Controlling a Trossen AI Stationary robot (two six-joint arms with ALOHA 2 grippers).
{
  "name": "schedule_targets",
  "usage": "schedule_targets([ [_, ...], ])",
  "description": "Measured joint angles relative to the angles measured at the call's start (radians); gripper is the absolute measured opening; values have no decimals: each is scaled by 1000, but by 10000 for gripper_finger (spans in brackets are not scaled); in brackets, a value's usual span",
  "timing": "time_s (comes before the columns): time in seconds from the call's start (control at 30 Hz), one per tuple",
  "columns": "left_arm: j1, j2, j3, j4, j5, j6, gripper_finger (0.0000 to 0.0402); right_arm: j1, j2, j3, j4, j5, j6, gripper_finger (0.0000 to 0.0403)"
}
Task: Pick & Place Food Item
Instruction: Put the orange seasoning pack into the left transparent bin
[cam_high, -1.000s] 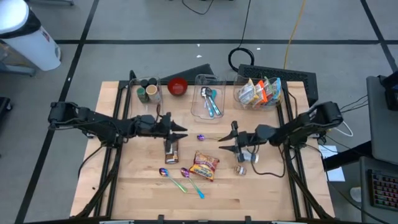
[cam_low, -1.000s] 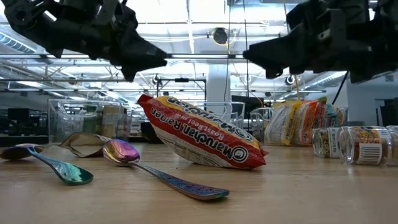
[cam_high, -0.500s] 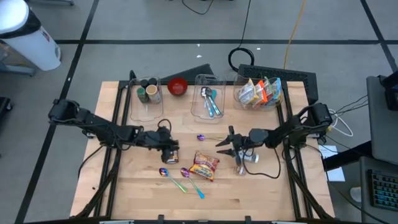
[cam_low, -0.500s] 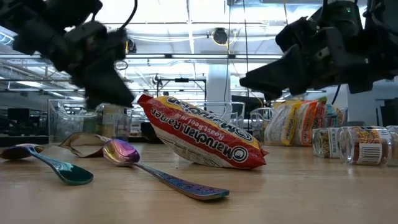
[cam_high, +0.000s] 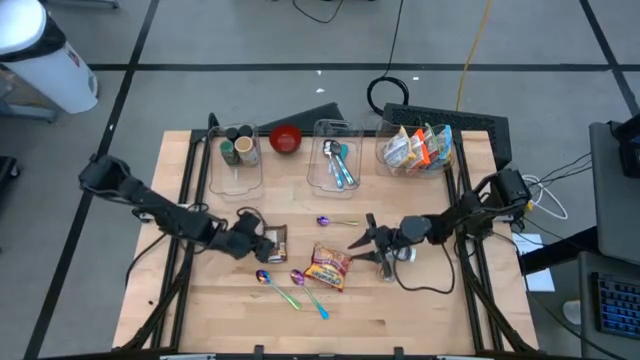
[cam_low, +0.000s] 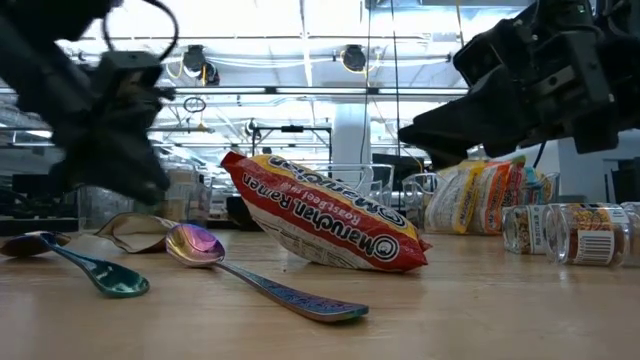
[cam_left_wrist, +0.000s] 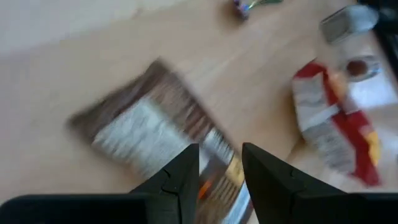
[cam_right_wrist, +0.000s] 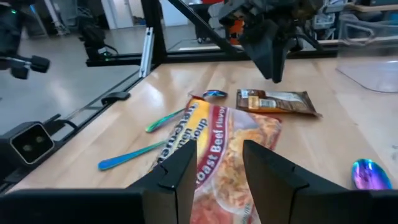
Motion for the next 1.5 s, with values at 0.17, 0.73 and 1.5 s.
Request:
schedule_targets([
  [0.17, -112, -64, 0, -189, -78, -194, 129, 13, 0, 0, 2, 3, -5, 125],
  [0.73, -277, -180, -63, -529, -288, -733, 129, 8, 0, 0, 19, 5, -31, 125],
  [1.5, -143, -182, -224, -151, -250, -591, 274, -36, 0, 0, -44, 0, -31, 125],
])
